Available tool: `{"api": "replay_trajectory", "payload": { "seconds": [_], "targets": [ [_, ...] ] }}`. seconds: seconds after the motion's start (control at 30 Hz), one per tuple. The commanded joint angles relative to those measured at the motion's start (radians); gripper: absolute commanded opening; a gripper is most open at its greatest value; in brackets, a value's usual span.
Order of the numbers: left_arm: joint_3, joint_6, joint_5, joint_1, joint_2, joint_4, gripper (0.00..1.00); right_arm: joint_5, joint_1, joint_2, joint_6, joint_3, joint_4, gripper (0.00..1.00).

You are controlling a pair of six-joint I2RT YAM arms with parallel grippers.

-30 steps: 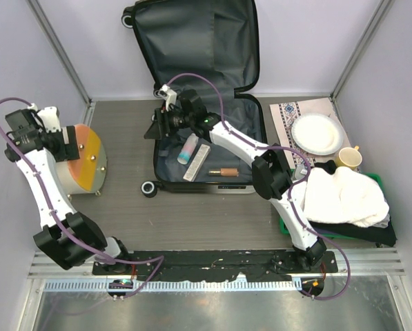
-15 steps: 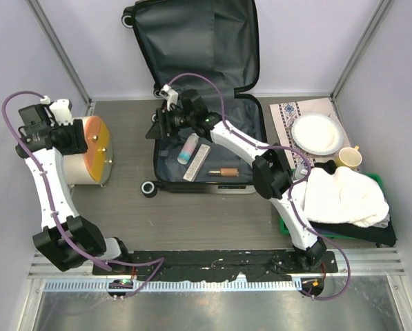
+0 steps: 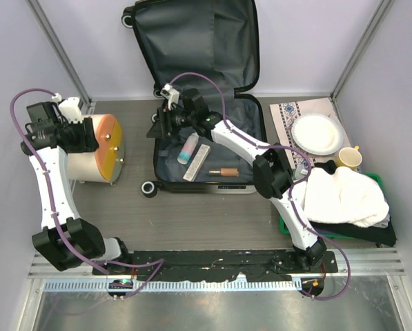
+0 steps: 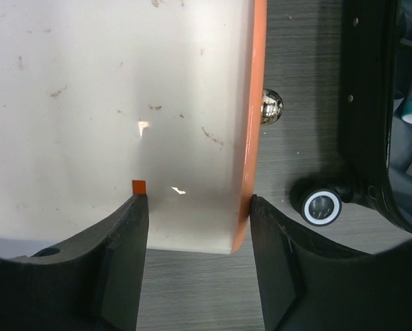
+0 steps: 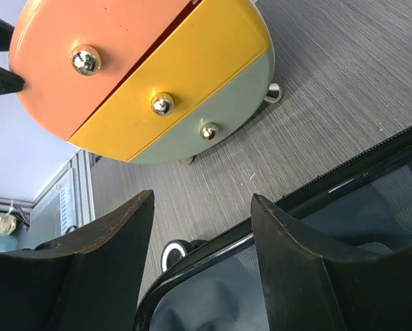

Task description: Open, take out, and arrange the luggage

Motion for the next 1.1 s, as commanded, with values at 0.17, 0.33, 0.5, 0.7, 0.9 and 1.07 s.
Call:
{"api": "replay_trajectory", "payload": {
  "seconds": [0.17,0.33,0.5,0.7,0.9,1.07],
  "targets": [
    [0.076,-0.080,0.142,-0.027,-0.004,-0.139,0.60,0.007,0.000,0.002,0.010,0.072,0.047,0.64],
    [0.091,-0.114,0.150,-0.035,-0.013,-0.136,0.63,0.009,0.011,0.017,0.033,0.086,0.073,0.64],
    [0.120,-0.123,0.159,-0.035,-0.028,-0.148,0.69,0.007,0.029,0.028,0.047,0.091,0.111,0.64],
    [0.254,-0.213,0.043,-0.012,-0.036,-0.096,0.85,0.012,0.048,0.051,0.084,0.103,0.166,0.64],
    [0.350,-0.301,0.036,0.111,0.083,-0.057,0.85,0.018,0.063,0.065,0.084,0.111,0.211,0.64],
    [0.323,-0.278,-0.026,0.113,0.148,0.017,0.86,0.026,0.063,0.072,0.065,0.123,0.217,0.64]
  ]
}}
